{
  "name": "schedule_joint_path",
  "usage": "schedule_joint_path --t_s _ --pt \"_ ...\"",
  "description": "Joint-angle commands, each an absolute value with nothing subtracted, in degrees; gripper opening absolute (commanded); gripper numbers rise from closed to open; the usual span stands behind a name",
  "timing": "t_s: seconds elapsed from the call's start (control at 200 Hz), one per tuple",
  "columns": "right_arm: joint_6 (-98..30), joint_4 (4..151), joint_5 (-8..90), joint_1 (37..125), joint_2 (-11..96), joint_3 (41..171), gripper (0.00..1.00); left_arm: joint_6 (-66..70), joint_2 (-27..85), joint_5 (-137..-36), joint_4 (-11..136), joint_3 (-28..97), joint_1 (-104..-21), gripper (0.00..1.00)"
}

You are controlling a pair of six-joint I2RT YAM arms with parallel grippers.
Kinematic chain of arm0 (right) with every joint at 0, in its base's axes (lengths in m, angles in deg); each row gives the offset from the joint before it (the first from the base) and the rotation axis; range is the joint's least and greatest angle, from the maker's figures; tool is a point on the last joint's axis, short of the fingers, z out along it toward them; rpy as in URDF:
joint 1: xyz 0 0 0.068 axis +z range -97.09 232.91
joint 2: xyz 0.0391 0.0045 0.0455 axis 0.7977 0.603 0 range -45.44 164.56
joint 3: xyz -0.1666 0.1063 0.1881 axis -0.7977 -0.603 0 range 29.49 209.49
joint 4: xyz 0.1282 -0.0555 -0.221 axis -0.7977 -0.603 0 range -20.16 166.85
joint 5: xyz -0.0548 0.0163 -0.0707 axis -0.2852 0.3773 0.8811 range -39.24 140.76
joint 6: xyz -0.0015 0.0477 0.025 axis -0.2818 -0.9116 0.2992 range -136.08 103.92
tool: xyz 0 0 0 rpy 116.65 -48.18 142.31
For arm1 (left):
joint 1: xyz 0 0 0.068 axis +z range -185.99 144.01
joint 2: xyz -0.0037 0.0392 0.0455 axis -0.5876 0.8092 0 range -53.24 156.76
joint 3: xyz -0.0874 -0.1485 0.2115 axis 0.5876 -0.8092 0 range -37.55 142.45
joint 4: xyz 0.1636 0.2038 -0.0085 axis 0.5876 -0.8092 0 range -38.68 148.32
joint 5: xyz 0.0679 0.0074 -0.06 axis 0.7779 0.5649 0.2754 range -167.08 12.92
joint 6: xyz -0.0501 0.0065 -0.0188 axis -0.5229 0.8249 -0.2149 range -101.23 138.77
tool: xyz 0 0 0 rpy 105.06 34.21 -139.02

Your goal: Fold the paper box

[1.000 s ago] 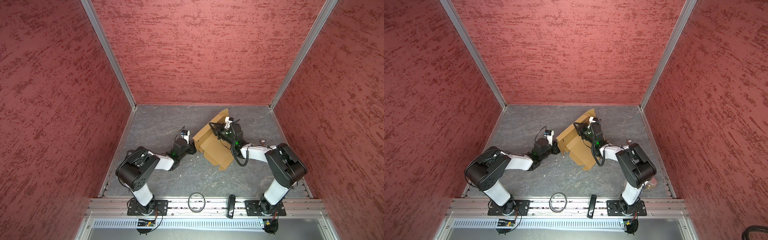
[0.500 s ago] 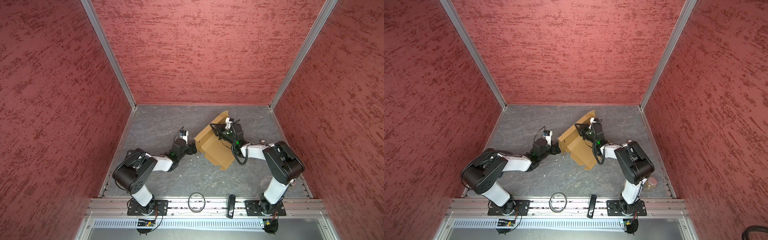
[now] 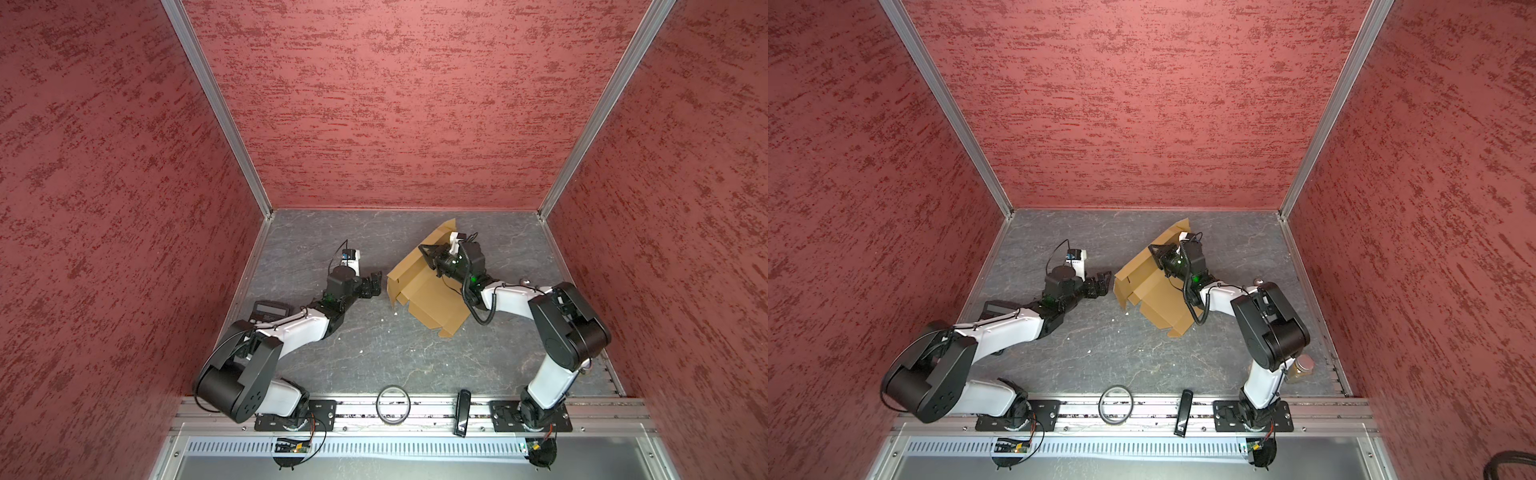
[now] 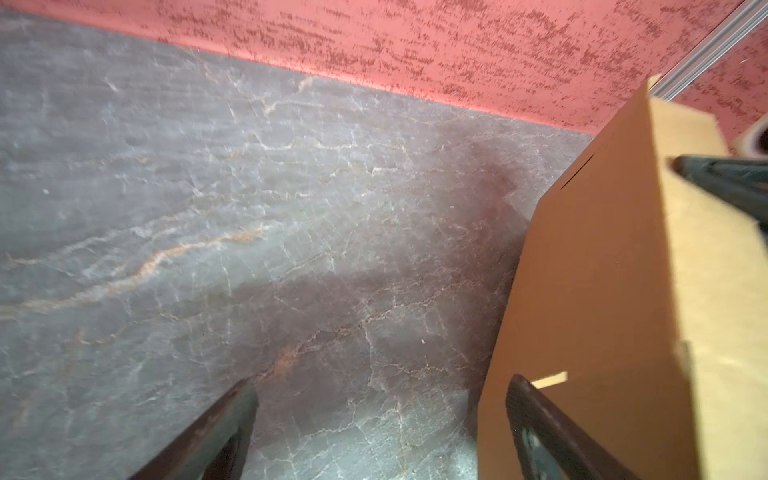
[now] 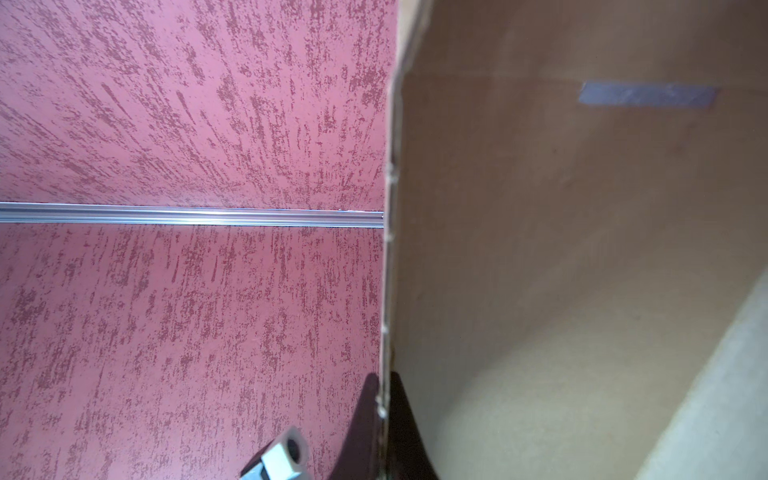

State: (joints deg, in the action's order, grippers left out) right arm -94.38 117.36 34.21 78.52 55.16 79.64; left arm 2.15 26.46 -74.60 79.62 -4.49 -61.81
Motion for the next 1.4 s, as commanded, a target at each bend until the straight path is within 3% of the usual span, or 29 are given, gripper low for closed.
schedule_joint_path --t_s 0.0,0.511,0.997,1.393 --pt "-93.6 116.6 34.3 78.1 53.6 80.9 0.07 5.3 23.8 -76.7 74.7 -2.1 -61.3 0.95" --pt "-93.2 112.6 34.7 78.1 53.3 82.4 0.07 9.6 16.8 -92.7 62.7 2.4 -59.4 0.98" --pt "-91.9 96.1 37.1 78.1 50.9 89.4 0.07 10.8 20.9 -96.7 61.4 6.2 -59.2 1.0" --pt "-93.1 92.2 38.5 78.2 50.4 90.4 0.06 11.6 23.1 -99.3 60.5 7.3 -58.9 1.0"
